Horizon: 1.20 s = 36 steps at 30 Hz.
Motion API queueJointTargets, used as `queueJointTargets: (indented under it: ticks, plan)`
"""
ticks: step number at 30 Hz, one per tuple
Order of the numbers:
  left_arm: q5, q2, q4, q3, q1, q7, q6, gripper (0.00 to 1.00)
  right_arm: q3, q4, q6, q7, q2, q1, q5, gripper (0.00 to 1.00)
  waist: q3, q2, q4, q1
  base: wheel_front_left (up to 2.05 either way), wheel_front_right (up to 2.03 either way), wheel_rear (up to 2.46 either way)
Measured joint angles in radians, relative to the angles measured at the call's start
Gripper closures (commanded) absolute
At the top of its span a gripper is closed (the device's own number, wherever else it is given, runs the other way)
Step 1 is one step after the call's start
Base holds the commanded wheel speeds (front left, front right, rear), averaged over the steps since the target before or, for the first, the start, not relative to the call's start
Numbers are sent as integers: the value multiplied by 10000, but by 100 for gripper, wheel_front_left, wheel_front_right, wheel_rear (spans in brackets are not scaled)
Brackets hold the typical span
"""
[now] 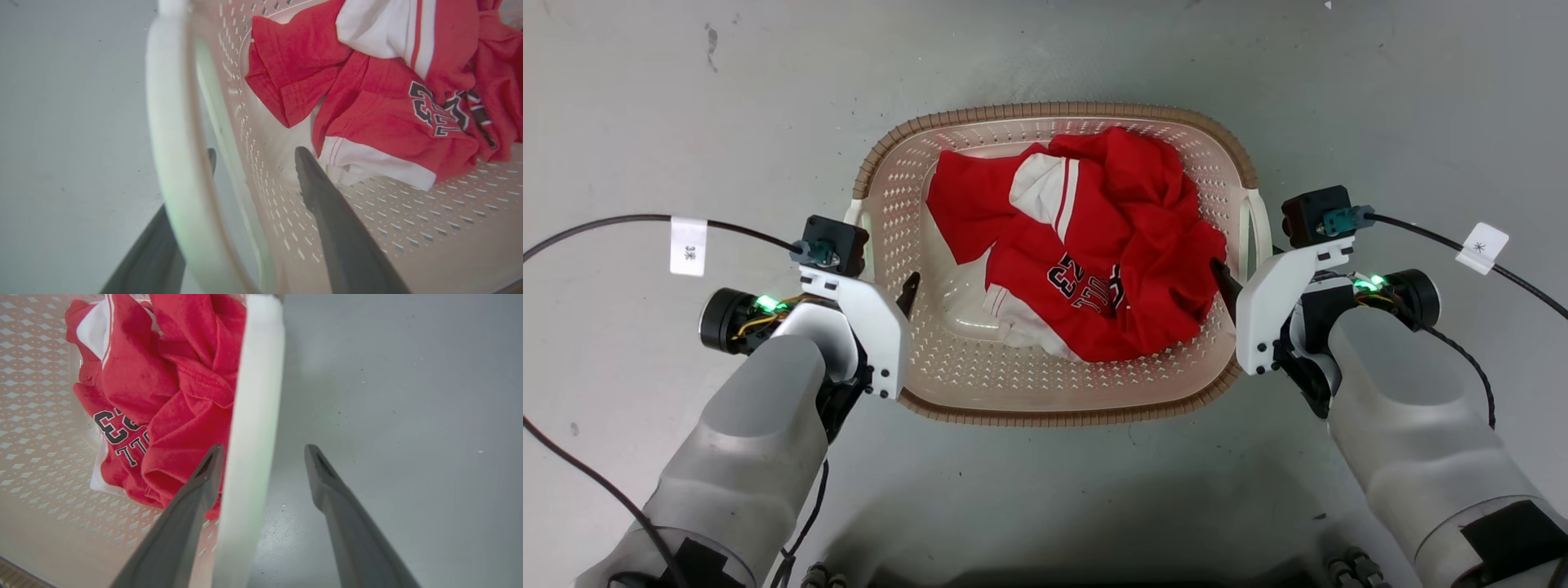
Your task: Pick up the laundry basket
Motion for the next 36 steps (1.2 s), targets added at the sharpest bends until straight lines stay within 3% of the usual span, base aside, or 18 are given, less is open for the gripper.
queueJointTargets:
  ticks: [1, 2, 3, 14, 25, 36]
  plan:
    - [-127, 21, -6, -125, -38, 8, 0, 13, 31, 54, 0, -23, 0, -39, 36, 0, 28, 0, 5, 0, 0, 0, 0]
    - [-278, 21, -42, -245, -48, 36, 0, 100, 46, 109, 0, -23, 0, -84, 65, 33, 45, 0, 17, 0, 0, 0, 0]
    - [-426, 23, -96, -382, -49, 81, -2, 100, 73, 155, 0, -23, 0, -131, 88, 100, 54, 0, 28, 0, 0, 0, 0]
    - [-2178, 330, -527, -1925, -24, 445, 4, 100, 178, 685, -4, 535, 17, -280, 199, 100, -463, 0, 61, 0, 0, 0, 0]
    - [-4301, 1103, -1672, -3503, 556, 2554, 10, 100, 155, 809, -2, 3281, 54, 181, 263, 100, -2441, 0, -69, -1, 0, 0, 0]
    - [-6322, 1896, -2583, -4481, 1197, 4897, 10, 100, 1083, 383, -2, 6006, 100, 936, 1463, 100, -5138, 0, -263, -2, 0, 0, 0]
